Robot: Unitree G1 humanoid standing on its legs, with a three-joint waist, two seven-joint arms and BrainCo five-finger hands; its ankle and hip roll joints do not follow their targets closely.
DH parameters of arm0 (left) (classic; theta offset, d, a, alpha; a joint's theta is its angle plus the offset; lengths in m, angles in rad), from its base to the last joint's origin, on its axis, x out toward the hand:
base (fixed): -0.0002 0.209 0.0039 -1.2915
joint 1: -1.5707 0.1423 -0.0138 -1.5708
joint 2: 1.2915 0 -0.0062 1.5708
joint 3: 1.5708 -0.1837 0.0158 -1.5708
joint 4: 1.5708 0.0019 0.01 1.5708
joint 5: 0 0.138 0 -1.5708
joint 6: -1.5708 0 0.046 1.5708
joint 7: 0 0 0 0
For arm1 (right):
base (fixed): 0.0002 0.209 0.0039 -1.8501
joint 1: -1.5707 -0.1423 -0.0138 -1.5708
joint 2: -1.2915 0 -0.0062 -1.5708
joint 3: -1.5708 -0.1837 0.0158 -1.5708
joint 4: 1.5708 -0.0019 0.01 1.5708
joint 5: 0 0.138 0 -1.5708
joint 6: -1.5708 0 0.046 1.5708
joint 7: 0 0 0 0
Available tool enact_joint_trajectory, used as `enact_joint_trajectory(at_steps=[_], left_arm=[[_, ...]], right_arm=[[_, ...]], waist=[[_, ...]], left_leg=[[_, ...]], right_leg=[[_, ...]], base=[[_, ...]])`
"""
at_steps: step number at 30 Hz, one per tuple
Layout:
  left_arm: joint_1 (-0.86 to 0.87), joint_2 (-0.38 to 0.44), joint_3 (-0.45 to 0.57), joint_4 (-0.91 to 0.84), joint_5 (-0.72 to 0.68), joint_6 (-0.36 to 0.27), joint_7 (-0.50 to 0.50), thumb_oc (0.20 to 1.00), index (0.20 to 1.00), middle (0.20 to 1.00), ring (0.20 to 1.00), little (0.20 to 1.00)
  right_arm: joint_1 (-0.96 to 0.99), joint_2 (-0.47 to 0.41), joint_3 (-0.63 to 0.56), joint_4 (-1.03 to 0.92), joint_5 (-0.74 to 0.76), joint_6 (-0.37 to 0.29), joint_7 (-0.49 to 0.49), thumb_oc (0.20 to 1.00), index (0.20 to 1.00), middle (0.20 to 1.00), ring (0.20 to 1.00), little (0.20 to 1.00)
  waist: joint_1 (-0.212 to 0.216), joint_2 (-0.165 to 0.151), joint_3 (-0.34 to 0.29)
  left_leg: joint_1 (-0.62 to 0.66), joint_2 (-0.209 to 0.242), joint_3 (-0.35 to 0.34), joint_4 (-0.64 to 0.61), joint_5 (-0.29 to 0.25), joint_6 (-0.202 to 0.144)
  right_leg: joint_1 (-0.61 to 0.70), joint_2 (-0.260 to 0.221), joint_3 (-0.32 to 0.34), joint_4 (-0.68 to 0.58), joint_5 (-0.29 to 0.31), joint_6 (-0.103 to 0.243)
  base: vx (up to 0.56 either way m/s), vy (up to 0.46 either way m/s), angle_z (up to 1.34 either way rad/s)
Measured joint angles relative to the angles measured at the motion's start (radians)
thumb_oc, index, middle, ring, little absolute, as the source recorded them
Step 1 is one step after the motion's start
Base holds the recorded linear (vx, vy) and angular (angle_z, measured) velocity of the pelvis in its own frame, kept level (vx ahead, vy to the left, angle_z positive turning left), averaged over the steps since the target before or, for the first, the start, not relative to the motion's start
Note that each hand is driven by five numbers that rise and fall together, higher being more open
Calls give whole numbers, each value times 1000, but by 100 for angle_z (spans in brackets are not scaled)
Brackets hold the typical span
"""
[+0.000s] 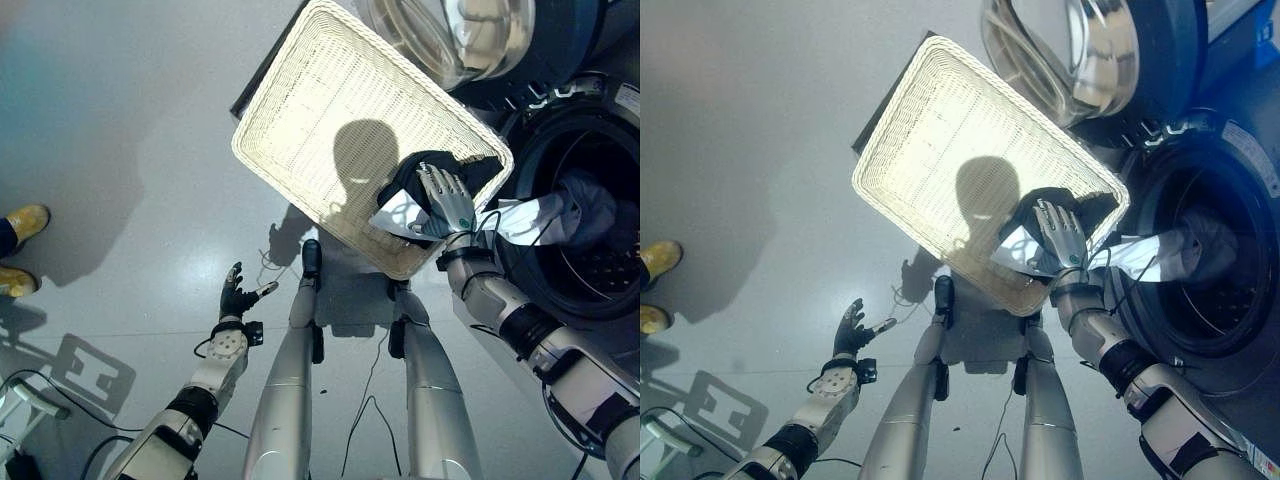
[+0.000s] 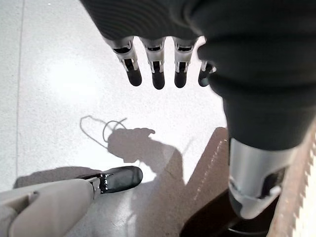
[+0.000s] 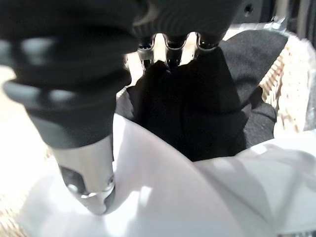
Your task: Put the clothes into the washing machine.
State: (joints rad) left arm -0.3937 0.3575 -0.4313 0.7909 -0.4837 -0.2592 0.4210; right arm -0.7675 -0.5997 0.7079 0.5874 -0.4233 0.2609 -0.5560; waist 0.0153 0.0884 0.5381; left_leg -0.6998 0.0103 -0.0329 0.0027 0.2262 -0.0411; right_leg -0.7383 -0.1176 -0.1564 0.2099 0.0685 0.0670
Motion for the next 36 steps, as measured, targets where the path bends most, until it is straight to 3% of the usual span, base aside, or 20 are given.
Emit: enact_joint_trajectory(at_steps=[9, 17, 23, 24, 26, 27, 36], left_arm=[[-32, -5, -24, 12, 0, 10, -2, 1000, 1000, 1000, 1000, 1000], [-41, -5, -29, 6, 0, 10, -3, 1000, 1000, 1000, 1000, 1000], [-39, -12, -51, -6, 0, 11, -10, 1000, 1000, 1000, 1000, 1000], [-39, -14, -52, -11, 0, 12, -11, 1000, 1000, 1000, 1000, 1000], [-39, -14, -58, -15, 0, 12, -11, 1000, 1000, 1000, 1000, 1000], [-39, -15, -66, -17, 0, 16, -11, 1000, 1000, 1000, 1000, 1000], [-39, -66, -87, -18, 0, 36, -10, 1000, 1000, 1000, 1000, 1000]], right_arm=[[-119, 109, -5, 229, 64, 92, 48, 1000, 1000, 1000, 1000, 1000], [-165, 119, -7, 287, 15, 164, 118, 1000, 1000, 1000, 1000, 1000], [-221, 152, 15, 359, -161, 257, 342, 1000, 1000, 1000, 1000, 1000], [-233, 154, 16, 364, -187, 267, 394, 824, 824, 824, 824, 824], [-244, 153, 17, 371, -231, 271, 456, 247, 247, 247, 247, 247], [-258, 153, 21, 379, -269, 273, 506, 200, 200, 200, 200, 200], [-280, 165, 12, 547, -320, 241, 631, 200, 200, 200, 200, 200]], waist=[[15, 1, 0], [44, 3, -2], [56, 7, -54], [57, 7, -56], [58, 7, -57], [60, 7, -57], [109, 20, -87]], left_leg=[[-9, 2, -19, -3, 14, -3], [-18, 4, -27, 0, 18, -16], [-51, 11, -27, 7, 20, -18], [-50, 12, -27, 8, 20, -18], [-50, 14, -27, 9, 20, -19], [-50, 17, -27, 9, 21, -20], [-62, 17, -41, 13, 39, -31]], right_leg=[[-4, 0, -17, 24, -21, -2], [-39, -7, -19, 101, -54, -14], [-69, -7, -31, 126, -62, -20], [-69, -8, -31, 136, -67, -20], [-70, -7, -32, 144, -73, -22], [-70, -6, -32, 152, -77, -24], [-99, -8, -32, 223, -124, -38]], base=[[15, -11, 9], [11, -11, 4], [3, -16, 7], [5, -22, 13], [3, -30, 11], [4, -34, 9], [-1, 4, 9]])
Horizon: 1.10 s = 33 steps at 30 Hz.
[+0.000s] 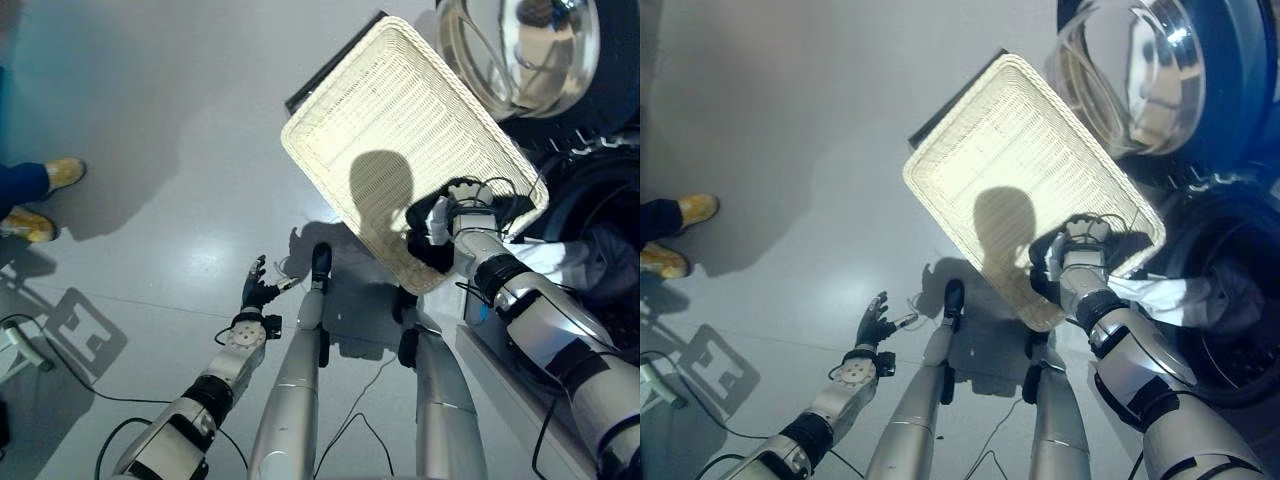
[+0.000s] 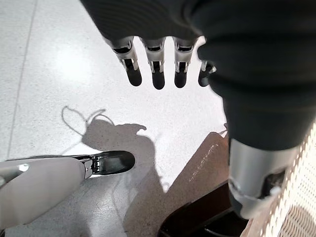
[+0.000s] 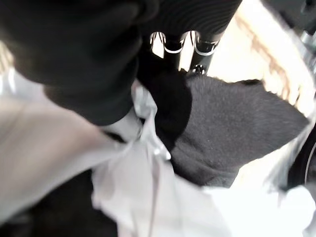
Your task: Put the clothes into the washing machine.
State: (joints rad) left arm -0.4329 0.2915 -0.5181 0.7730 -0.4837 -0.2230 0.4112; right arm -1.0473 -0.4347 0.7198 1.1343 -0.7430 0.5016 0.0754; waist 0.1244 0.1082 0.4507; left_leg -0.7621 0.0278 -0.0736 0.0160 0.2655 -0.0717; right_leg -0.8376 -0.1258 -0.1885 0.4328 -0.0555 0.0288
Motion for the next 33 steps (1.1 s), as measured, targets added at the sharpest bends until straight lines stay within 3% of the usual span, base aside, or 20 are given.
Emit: enact_joint_trajectory(at_steps=[6, 13, 16, 19, 20, 26, 27, 31, 32, 33], left_arm=[[-2, -16, -1, 11, 0, 0, 0, 1000, 1000, 1000, 1000, 1000], [-1, -13, -1, 28, 0, 0, 1, 1000, 1000, 1000, 1000, 1000], [-1, -6, -1, 11, 0, 13, 2, 1000, 1000, 1000, 1000, 1000], [0, 22, 0, -42, 0, 43, 2, 1000, 1000, 1000, 1000, 1000], [-1, 30, 1, -50, 0, 44, 2, 1000, 1000, 1000, 1000, 1000], [6, 82, 74, -100, 1, 63, 28, 1000, 1000, 1000, 1000, 1000], [15, 82, 83, -96, 1, 62, 34, 1000, 1000, 1000, 1000, 1000], [56, 76, 91, -64, 2, 50, 40, 1000, 1000, 1000, 1000, 1000], [84, 76, 110, -54, 5, 30, 41, 1000, 1000, 1000, 1000, 1000], [84, 76, 110, -54, 5, 30, 41, 1000, 1000, 1000, 1000, 1000]], right_arm=[[8, 25, -23, 71, 44, -12, -17, 200, 200, 200, 200, 200], [31, -6, -85, 88, 286, -87, -196, 200, 200, 200, 200, 200], [38, -42, -130, 84, 545, -170, -225, 200, 200, 200, 200, 200], [81, -95, -251, 15, 913, -257, -193, 200, 200, 200, 200, 200], [98, -99, -267, -13, 967, -270, -187, 200, 200, 200, 200, 200], [291, -133, -421, -339, 1486, -347, -176, 200, 200, 200, 200, 200], [342, -120, -461, -403, 1593, -390, -177, 200, 200, 200, 200, 200], [428, -77, -529, -483, 1799, -484, -162, 200, 200, 200, 200, 200], [456, -56, -572, -521, 1870, -534, -139, 200, 200, 200, 200, 200], [456, -56, -572, -521, 1870, -534, -139, 200, 200, 200, 200, 200]], waist=[[6, 7, 4], [3, 13, 6], [2, 13, 7], [-6, 12, 8], [-9, 11, 8], [-59, -27, 65], [-66, -31, 68], [-100, -36, 71], [-123, -36, 71], [-123, -36, 71]], left_leg=[[2, -9, -13, 6, 8, 2], [17, -8, -13, 8, 4, -2], [15, -3, -13, 8, 3, -1], [10, -2, -12, 9, 4, -2], [8, -2, -12, 9, 4, -4], [19, 0, 24, 19, -4, 5], [22, 5, 36, 22, -7, 6], [61, 9, 89, 31, -29, 18], [74, 8, 114, 36, -40, 22], [74, 8, 114, 36, -40, 22]], right_leg=[[4, -7, 0, 24, -23, 4], [12, -7, 3, 38, -34, 10], [11, -2, 4, 37, -32, 8], [10, 1, 3, 31, -31, 7], [10, 2, 3, 29, -30, 6], [16, 9, 37, 10, -13, 3], [17, 16, 46, -3, 0, 2], [52, 24, 88, -43, 27, 12], [65, 24, 105, -63, 40, 24], [65, 24, 105, -63, 40, 24]], base=[[3, -14, 11], [-4, -25, 0], [-11, -40, -2], [-13, -25, -1], [0, 0, 0], [-28, 13, -13], [-44, 34, -25], [-43, 48, -34], [-25, 20, -34], [-23, 19, -21]])
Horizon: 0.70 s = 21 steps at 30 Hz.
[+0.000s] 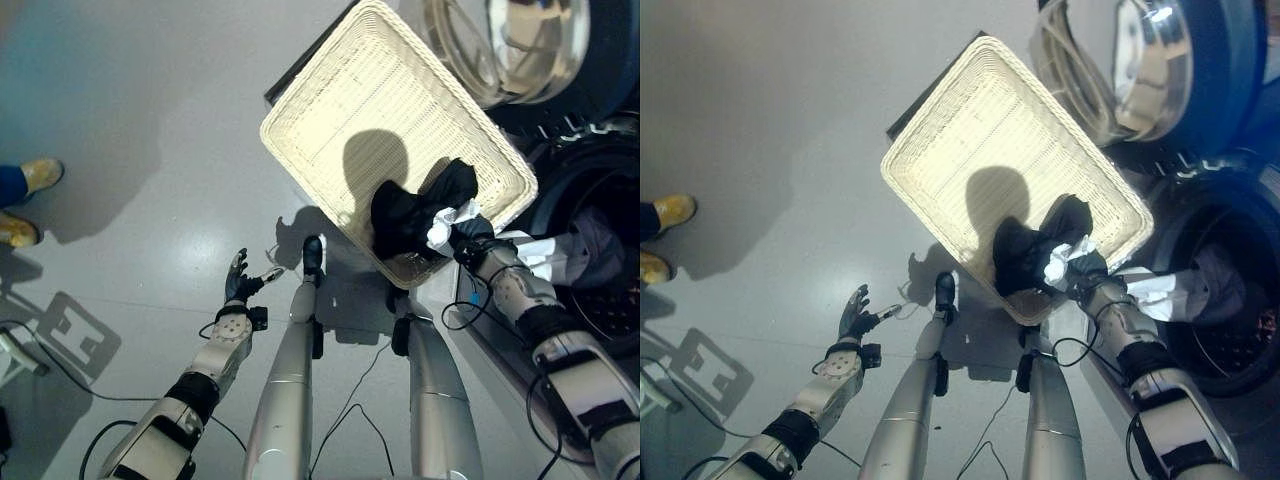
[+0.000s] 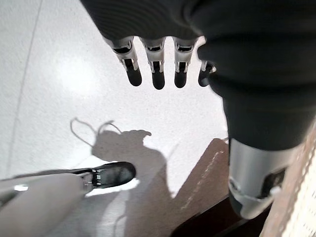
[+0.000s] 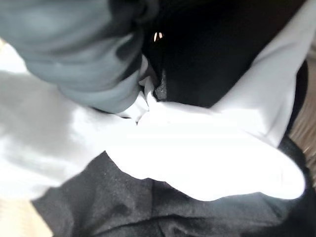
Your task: Put the clothes into the washing machine.
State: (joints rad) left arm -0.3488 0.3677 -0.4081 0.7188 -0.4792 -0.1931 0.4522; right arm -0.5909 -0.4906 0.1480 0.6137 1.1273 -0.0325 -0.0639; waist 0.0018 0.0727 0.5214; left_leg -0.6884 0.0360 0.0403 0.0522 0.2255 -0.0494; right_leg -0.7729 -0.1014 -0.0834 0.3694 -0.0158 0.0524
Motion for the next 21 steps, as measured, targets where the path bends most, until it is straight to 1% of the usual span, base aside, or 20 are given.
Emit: enact_joint_trajectory(at_steps=[2, 3, 4, 5, 6, 7, 8, 9, 10, 11, 15, 16, 19, 20, 21], left_arm=[[0, 0, 0, 0, 0, 0, 0, 1000, 1000, 1000, 1000, 1000], [5, 0, 13, 8, 32, -21, 1, 1000, 1000, 1000, 1000, 1000], [5, 0, 13, 8, 32, -21, 1, 1000, 1000, 1000, 1000, 1000], [4, 0, 22, 8, 34, -31, 1, 1000, 1000, 1000, 1000, 1000], [4, 1, 25, 9, 33, -33, 1, 1000, 1000, 1000, 1000, 1000], [6, 3, 29, 17, 33, -45, -3, 1000, 1000, 1000, 1000, 1000], [12, 3, 33, 21, 33, -50, -2, 1000, 1000, 1000, 1000, 1000], [33, 3, 46, 22, 33, -61, -2, 1000, 1000, 1000, 1000, 1000], [38, 4, 48, 23, 33, -66, -1, 1000, 1000, 1000, 1000, 1000], [37, 7, 52, 22, 33, -71, -2, 1000, 1000, 1000, 1000, 1000], [11, 7, 40, 14, 32, -72, -5, 1000, 1000, 1000, 1000, 1000], [6, 8, 40, 15, 32, -73, -9, 1000, 1000, 1000, 1000, 1000], [2, 9, 37, 20, 29, -69, -17, 1000, 1000, 1000, 1000, 1000], [2, 9, 37, 20, 29, -69, -17, 1000, 1000, 1000, 1000, 1000], [1, 11, 33, 20, 24, -66, -19, 1000, 1000, 1000, 1000, 1000]], right_arm=[[0, 0, 0, 0, 0, 0, 0, 200, 200, 200, 200, 200], [53, 3, -63, -23, 76, -70, 23, 200, 200, 200, 200, 200], [53, 3, -63, -23, 76, -70, 23, 200, 200, 200, 200, 200], [86, 5, -74, -23, 87, -97, 22, 200, 200, 200, 200, 200], [110, 4, -78, -24, 89, -102, 20, 200, 200, 200, 200, 200], [152, 12, -125, -62, 94, -124, 15, 200, 200, 200, 200, 200], [152, 13, -142, -61, 101, -153, 9, 200, 200, 200, 200, 200], [146, 9, -165, -37, 124, -199, -19, 200, 200, 200, 200, 200], [147, 7, -180, -33, 133, -214, -34, 200, 200, 200, 200, 200], [150, 6, -190, -17, 130, -236, -58, 200, 200, 200, 200, 200], [107, 2, -186, 21, 142, -259, -138, 200, 200, 200, 200, 200], [78, 2, -193, 48, 169, -279, -166, 200, 200, 200, 200, 200], [35, 5, -202, 79, 217, -311, -215, 200, 200, 200, 200, 200], [35, 5, -202, 79, 217, -311, -215, 200, 200, 200, 200, 200], [-7, 5, -217, 113, 222, -319, -258, 200, 200, 200, 200, 200]], waist=[[0, 0, 0], [-42, 0, 0], [-42, 0, 0], [-53, 0, 0], [-70, 0, 0], [-64, -5, 1], [-62, -6, 1], [-71, -3, 1], [-78, -2, 1], [-99, -2, 2], [-98, 1, 3], [-95, 4, 4], [-90, 11, 7], [-90, 11, 7], [-87, 21, 7]], left_leg=[[0, 0, 0, 0, 0, 0], [3, -4, 18, 6, -10, 11], [3, -4, 18, 6, -10, 11], [2, -5, 18, 6, -10, 11], [5, -5, 19, 9, -10, 11], [3, -7, 48, 26, -28, 11], [3, -11, 54, 35, -40, 18], [4, -18, 75, 46, -58, 28], [6, -23, 80, 45, -60, 27], [6, -25, 86, 45, -62, 30], [8, -23, 95, 45, -64, 31], [9, -23, 95, 45, -64, 30], [14, -23, 101, 47, -69, 31], [14, -23, 101, 47, -69, 31], [17, -24, 107, 47, -70, 32]], right_leg=[[0, 0, 0, 0, 0, 0], [4, 3, 31, -40, 27, 16], [4, 3, 31, -40, 27, 16], [3, 6, 43, -55, 40, 20], [-1, 7, 50, -60, 45, 21], [-6, 11, 88, -70, 46, 17], [-2, 11, 95, -78, 53, 21], [0, 1, 108, -97, 76, 34], [0, -6, 108, -106, 87, 40], [1, -8, 110, -112, 90, 40], [1, -5, 118, -122, 96, 34], [1, -4, 118, -122, 97, 33], [1, -7, 118, -118, 97, 31], [1, -7, 118, -118, 97, 31], [1, -8, 118, -116, 98, 31]], base=[[-3, 3, -14], [-6, 6, -27], [-59, 59, -40], [-66, 83, -16], [-72, 91, -30], [-19, 42, -32], [0, 30, -59], [9, 23, -54], [8, 13, -42], [2, -7, -12], [7, -32, -8], [26, -37, -2], [44, -57, -2], [38, -95, -8], [22, -64, -5]])
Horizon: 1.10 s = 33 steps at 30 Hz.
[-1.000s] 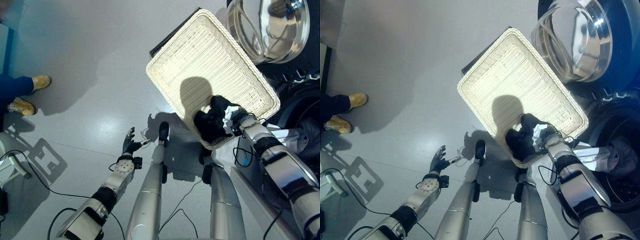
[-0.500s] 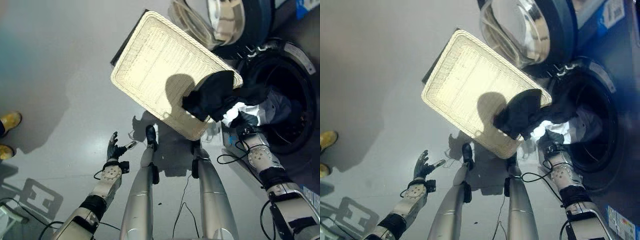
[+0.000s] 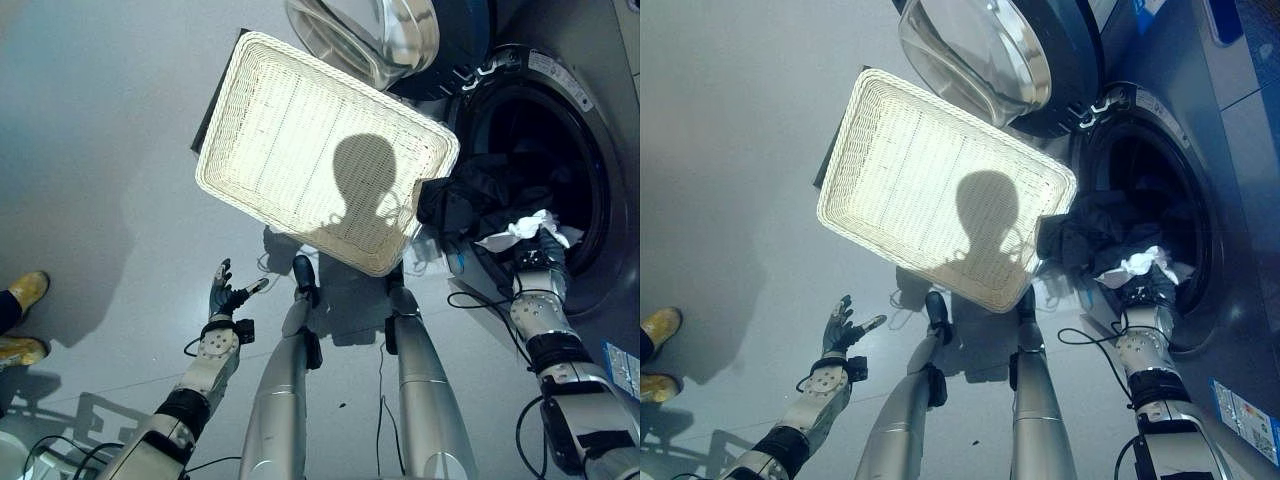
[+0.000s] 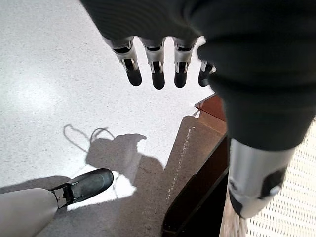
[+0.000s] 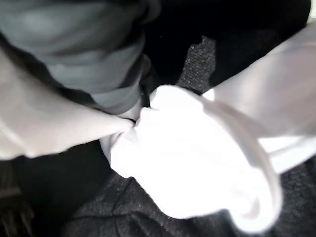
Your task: Put the clothes into the washing machine.
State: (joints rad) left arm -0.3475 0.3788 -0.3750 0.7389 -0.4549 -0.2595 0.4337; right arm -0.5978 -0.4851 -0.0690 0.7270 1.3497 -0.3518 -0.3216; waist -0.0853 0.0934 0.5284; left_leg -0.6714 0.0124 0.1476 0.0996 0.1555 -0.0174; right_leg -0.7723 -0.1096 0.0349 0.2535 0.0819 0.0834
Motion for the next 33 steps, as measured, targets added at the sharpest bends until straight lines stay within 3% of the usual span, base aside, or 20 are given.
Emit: enact_joint_trajectory(at_steps=[4, 9, 14, 20, 22, 24, 27, 28, 29, 31, 32, 33], left_arm=[[-3, 0, -25, -1, -9, 0, -2, 1000, 1000, 1000, 1000, 1000], [-3, 0, -77, -14, -38, -1, -1, 1000, 1000, 1000, 1000, 1000], [3, -4, -109, -41, -41, -1, 1, 1000, 1000, 1000, 1000, 1000], [4, -2, -118, -74, -40, -7, 2, 1000, 1000, 1000, 1000, 1000], [27, 36, -122, -109, -42, -12, 1, 1000, 1000, 1000, 1000, 1000], [57, 87, -131, -155, -53, -18, -1, 1000, 1000, 1000, 1000, 1000], [71, 117, -116, -165, -82, -14, -7, 1000, 1000, 1000, 1000, 1000], [71, 117, -116, -165, -82, -14, -7, 1000, 1000, 1000, 1000, 1000], [73, 134, -115, -165, -93, -14, -20, 1000, 1000, 1000, 1000, 1000], [70, 151, -113, -163, -115, -13, -43, 1000, 1000, 1000, 1000, 1000], [71, 154, -112, -163, -118, -13, -45, 1000, 1000, 1000, 1000, 1000], [71, 158, -112, -161, -119, -13, -50, 1000, 1000, 1000, 1000, 1000]], right_arm=[[-53, -6, -20, 48, 33, -14, -40, 200, 200, 200, 200, 200], [-157, -36, -19, 145, 203, -7, -40, 200, 200, 200, 200, 200], [-214, -49, -21, 147, 461, 45, 23, 200, 200, 200, 200, 200], [-277, -118, -46, 143, 521, 22, -45, 200, 200, 200, 200, 200], [-303, -209, -126, 116, 528, -152, -101, 200, 200, 200, 200, 200], [-299, -214, -153, 78, 488, -381, -154, 200, 200, 200, 200, 200], [-296, -261, -175, 70, 472, -638, -283, 200, 200, 200, 200, 200], [-296, -261, -175, 70, 472, -638, -283, 200, 200, 200, 200, 200], [-277, -268, -203, 59, 454, -747, -339, 200, 200, 200, 200, 200], [-255, -279, -217, 44, 457, -773, -373, 200, 200, 200, 200, 200], [-254, -279, -217, 43, 461, -773, -373, 420, 420, 420, 420, 420], [-251, -279, -217, 39, 482, -773, -362, 420, 420, 420, 420, 420]], waist=[[15, 20, 2], [50, 55, 3], [78, 55, 2], [81, 55, 2], [102, 55, 2], [112, 56, 2], [128, 55, 2], [128, 55, 2], [130, 55, 3], [131, 53, 4], [131, 53, 4], [131, 53, 4]], left_leg=[[4, 3, 4, 0, 0, -1], [-17, 20, -6, 0, 0, -24], [-62, 29, -50, -2, 7, -51], [-63, 30, -52, 5, 4, -55], [-65, 28, -56, 14, -3, -57], [-83, 26, -52, 18, -3, -57], [-103, 21, -43, 19, -6, -52], [-103, 21, -43, 19, -6, -52], [-108, 18, -40, 19, -9, -49], [-109, 13, -36, 26, -18, -46], [-109, 12, -34, 30, -22, -45], [-109, 11, -32, 38, -31, -42]], right_leg=[[-4, 2, -1, 7, -5, 1], [-58, 5, -46, 70, -30, -31], [-122, 31, -51, 106, -48, -58], [-125, 29, -53, 119, -54, -63], [-128, 26, -55, 133, -68, -61], [-150, 25, -51, 135, -67, -61], [-177, 24, -38, 141, -63, -64], [-177, 24, -38, 141, -63, -64], [-187, 22, -31, 144, -63, -62], [-193, 17, -24, 157, -66, -58], [-192, 16, -24, 157, -67, -57], [-191, 15, -22, 157, -67, -56]], base=[[28, -109, -6], [70, -170, -2], [59, -126, -4], [59, -69, 2], [66, -51, 7], [29, -23, -2], [25, 1, -5], [41, 52, -5], [36, 46, -2], [24, 30, -2], [12, 17, -7], [0, 3, -6]])
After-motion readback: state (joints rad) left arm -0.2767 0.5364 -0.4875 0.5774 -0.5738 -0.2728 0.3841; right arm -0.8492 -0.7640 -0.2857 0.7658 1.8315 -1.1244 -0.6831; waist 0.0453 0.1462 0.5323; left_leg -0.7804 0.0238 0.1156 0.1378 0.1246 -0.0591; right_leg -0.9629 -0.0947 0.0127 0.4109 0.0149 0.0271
